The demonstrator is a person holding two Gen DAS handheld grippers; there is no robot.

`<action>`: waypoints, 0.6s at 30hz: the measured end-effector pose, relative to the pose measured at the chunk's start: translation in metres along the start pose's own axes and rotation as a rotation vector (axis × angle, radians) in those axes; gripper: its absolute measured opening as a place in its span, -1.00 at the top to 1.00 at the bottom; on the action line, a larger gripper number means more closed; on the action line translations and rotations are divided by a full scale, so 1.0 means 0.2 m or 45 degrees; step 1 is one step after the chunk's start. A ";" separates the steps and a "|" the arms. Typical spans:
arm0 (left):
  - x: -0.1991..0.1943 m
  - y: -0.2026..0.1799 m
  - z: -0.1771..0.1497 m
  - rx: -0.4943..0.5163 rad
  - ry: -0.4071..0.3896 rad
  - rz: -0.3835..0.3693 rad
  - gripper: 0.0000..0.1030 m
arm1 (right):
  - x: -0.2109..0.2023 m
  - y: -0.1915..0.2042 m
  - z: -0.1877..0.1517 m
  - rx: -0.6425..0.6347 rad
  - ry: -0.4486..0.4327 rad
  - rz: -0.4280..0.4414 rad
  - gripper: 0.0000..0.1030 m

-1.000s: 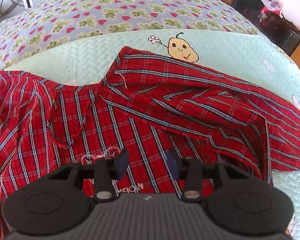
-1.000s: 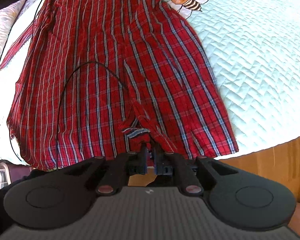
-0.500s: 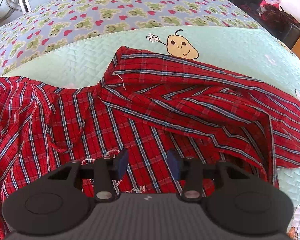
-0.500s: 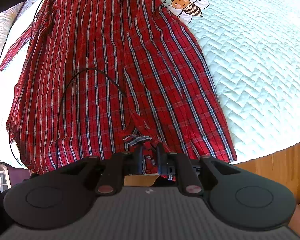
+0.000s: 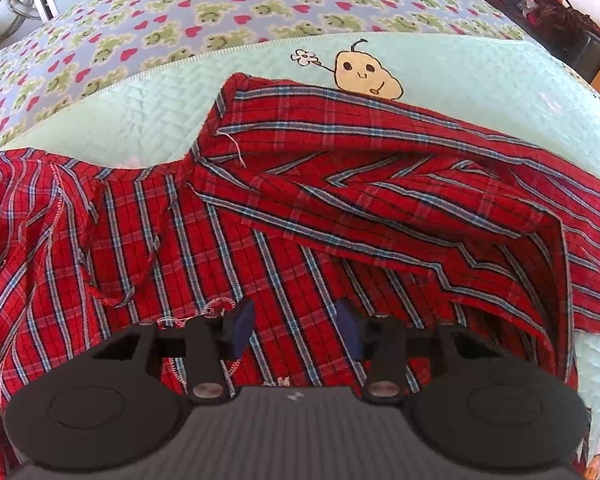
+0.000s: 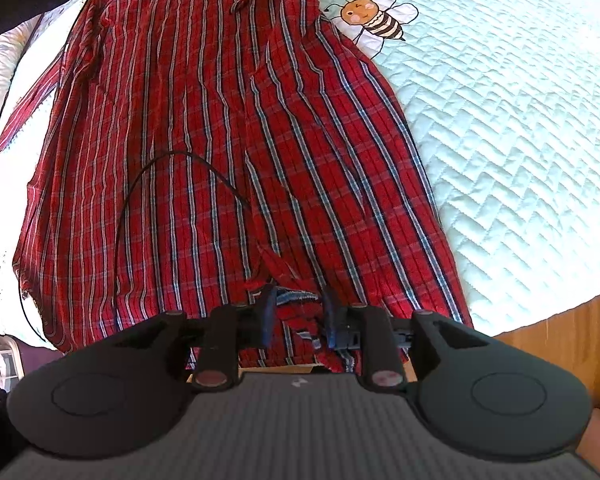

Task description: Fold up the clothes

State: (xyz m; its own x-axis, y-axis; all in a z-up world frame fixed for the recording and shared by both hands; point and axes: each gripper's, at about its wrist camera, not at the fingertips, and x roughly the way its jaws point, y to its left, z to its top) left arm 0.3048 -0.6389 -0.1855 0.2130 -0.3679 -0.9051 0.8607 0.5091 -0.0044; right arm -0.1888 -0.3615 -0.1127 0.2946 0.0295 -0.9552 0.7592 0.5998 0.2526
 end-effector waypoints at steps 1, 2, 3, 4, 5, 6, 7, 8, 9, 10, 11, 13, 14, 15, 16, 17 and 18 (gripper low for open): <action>0.01 0.00 0.00 0.000 0.002 -0.001 0.07 | 0.00 0.00 0.01 0.002 0.003 0.001 0.49; 0.01 0.00 0.00 -0.002 0.004 -0.003 0.06 | 0.01 0.00 0.01 0.005 0.006 0.003 0.49; 0.02 0.01 0.01 -0.008 0.007 -0.008 0.06 | 0.01 -0.01 0.02 0.006 0.009 0.004 0.48; 0.03 0.02 0.01 -0.017 0.009 -0.014 0.06 | 0.01 -0.01 0.03 0.006 0.012 0.005 0.48; 0.04 0.05 0.02 -0.047 0.010 -0.026 0.05 | 0.02 -0.01 0.03 0.007 0.015 0.005 0.48; 0.05 0.08 0.04 -0.089 0.010 -0.044 0.05 | 0.02 -0.01 0.04 0.008 0.018 0.004 0.48; 0.07 0.11 0.05 -0.130 0.011 -0.061 0.05 | 0.02 -0.02 0.05 0.010 0.019 0.005 0.48; 0.08 0.14 0.07 -0.172 0.011 -0.078 0.05 | 0.02 -0.02 0.05 0.012 0.019 0.006 0.48; 0.09 0.18 0.08 -0.219 0.010 -0.092 0.05 | 0.02 -0.03 0.06 0.015 0.019 0.006 0.48; 0.11 0.22 0.09 -0.269 0.008 -0.105 0.05 | 0.02 -0.03 0.07 0.018 0.019 0.006 0.48; 0.13 0.26 0.10 -0.316 0.004 -0.128 0.05 | 0.02 -0.04 0.07 0.022 0.019 0.006 0.48; 0.16 0.33 0.12 -0.407 -0.008 -0.188 0.05 | 0.02 -0.05 0.09 0.031 0.020 0.009 0.48; 0.17 0.36 0.13 -0.453 -0.013 -0.215 0.05 | 0.02 -0.05 0.09 0.034 0.021 0.011 0.47; 0.19 0.38 0.14 -0.493 -0.019 -0.235 0.05 | 0.03 -0.06 0.10 0.038 0.023 0.012 0.47; 0.20 0.40 0.15 -0.532 -0.025 -0.253 0.05 | 0.03 -0.07 0.10 0.043 0.026 0.012 0.47; 0.21 0.41 0.17 -0.570 -0.032 -0.271 0.05 | 0.04 -0.07 0.11 0.050 0.030 0.013 0.47; 0.22 0.42 0.18 -0.600 -0.039 -0.282 0.05 | 0.04 -0.08 0.11 0.057 0.034 0.015 0.47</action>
State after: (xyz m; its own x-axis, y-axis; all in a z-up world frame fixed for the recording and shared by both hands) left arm 0.4038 -0.6400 -0.2112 0.0686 -0.5253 -0.8482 0.5868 0.7088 -0.3915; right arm -0.1854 -0.3878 -0.1212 0.2888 0.0577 -0.9557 0.7809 0.5632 0.2700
